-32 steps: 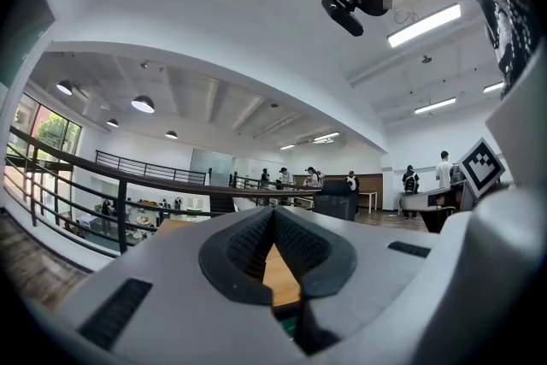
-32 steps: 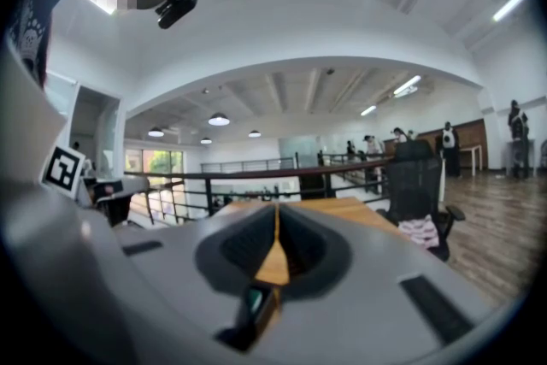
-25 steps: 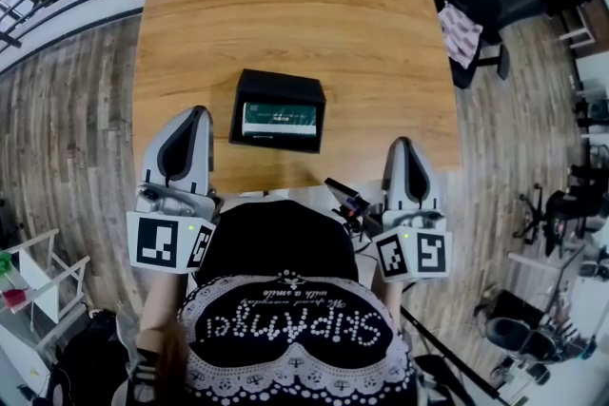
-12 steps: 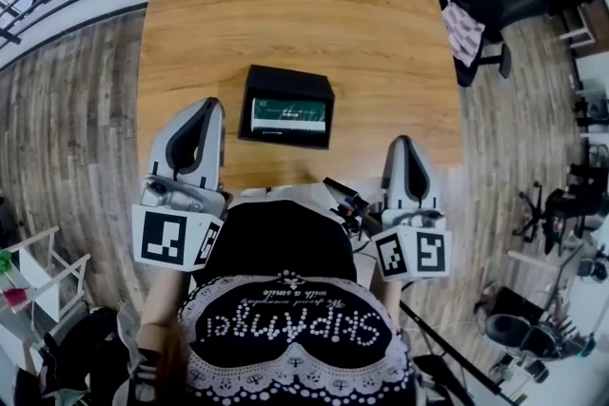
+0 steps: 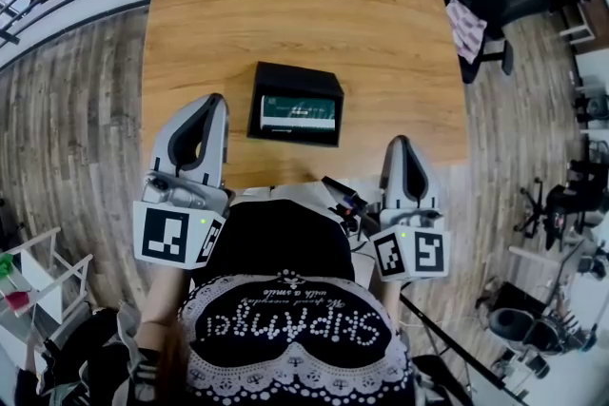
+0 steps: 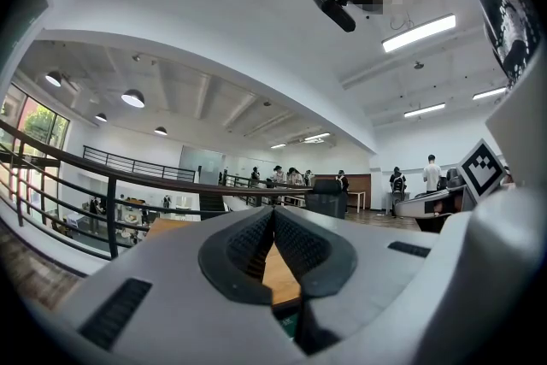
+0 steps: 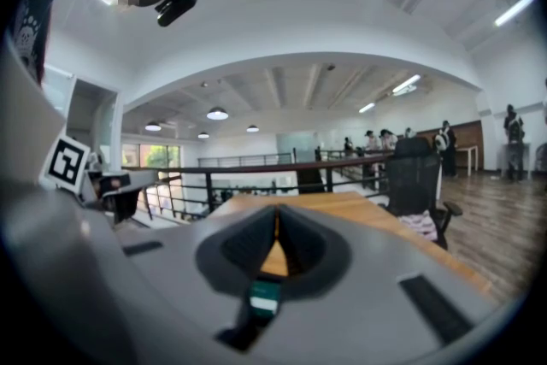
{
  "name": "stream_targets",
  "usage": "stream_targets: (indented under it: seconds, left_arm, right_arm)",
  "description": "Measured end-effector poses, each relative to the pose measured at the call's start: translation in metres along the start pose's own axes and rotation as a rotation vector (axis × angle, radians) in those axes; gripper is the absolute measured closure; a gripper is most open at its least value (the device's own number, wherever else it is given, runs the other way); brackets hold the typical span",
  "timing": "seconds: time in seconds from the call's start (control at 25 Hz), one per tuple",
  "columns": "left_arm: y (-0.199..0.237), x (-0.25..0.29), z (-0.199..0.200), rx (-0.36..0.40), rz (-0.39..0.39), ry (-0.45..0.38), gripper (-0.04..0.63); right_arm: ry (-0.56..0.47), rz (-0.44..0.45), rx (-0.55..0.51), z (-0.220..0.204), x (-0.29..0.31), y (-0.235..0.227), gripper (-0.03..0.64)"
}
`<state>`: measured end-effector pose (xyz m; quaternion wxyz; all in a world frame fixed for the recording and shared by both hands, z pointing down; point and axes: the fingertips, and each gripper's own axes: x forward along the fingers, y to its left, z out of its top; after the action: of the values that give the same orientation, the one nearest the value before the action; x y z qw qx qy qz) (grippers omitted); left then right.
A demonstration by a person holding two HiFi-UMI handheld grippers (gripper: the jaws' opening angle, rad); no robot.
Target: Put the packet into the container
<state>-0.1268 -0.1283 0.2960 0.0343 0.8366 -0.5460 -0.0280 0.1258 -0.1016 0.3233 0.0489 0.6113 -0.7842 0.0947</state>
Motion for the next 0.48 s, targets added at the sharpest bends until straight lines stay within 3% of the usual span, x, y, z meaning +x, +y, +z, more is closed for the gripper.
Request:
stream_targets:
  seconds: [0.48]
  left_arm:
    - [0.021,0.0,-0.009,-0.034,0.024,0.034,0.563]
  right_arm:
    - [0.0,0.004,-0.01,0.001,0.014,0.011,0.583]
